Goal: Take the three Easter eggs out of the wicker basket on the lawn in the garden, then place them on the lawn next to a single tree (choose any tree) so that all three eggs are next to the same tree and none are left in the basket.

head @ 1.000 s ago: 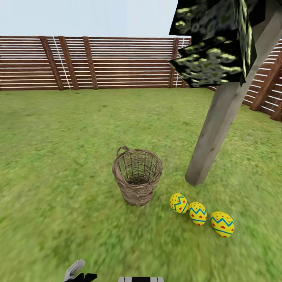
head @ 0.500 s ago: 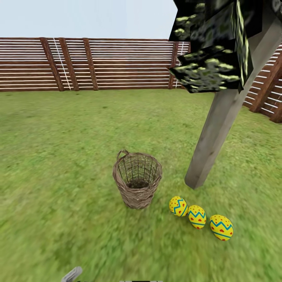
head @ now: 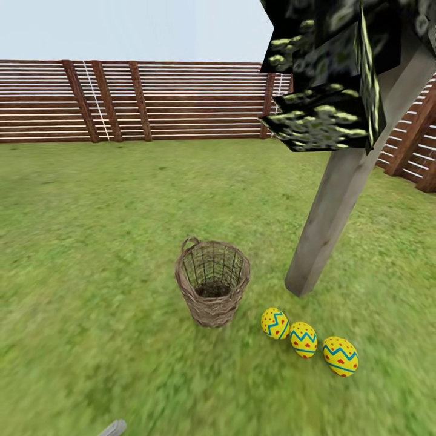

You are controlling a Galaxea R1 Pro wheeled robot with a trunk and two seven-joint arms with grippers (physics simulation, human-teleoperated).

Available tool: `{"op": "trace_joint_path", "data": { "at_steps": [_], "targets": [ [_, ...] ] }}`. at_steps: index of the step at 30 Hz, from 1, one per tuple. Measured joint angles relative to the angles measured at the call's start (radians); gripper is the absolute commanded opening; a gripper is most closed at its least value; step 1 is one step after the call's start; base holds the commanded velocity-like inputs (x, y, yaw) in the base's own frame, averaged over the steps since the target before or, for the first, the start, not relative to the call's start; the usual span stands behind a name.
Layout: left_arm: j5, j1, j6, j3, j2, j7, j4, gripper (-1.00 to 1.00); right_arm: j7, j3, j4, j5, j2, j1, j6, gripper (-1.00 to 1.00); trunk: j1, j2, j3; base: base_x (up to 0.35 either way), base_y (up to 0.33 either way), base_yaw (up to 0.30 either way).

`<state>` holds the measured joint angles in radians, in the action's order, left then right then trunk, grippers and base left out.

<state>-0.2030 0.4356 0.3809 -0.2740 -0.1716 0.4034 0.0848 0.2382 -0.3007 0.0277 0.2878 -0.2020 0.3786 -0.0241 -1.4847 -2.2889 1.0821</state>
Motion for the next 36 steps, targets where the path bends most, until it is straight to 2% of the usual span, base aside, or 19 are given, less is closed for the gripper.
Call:
{"op": "trace_joint_path", "data": {
  "at_steps": [36],
  "targets": [
    [0.0,0.0,-0.011,0.0,0.004,-0.013,-0.002,1.0,0.0,0.0,0.0,0.0,0.0,-0.002,0.0,1.0,0.138,0.252,-0.113,0.0,0.0,0.0]
  ]
}}
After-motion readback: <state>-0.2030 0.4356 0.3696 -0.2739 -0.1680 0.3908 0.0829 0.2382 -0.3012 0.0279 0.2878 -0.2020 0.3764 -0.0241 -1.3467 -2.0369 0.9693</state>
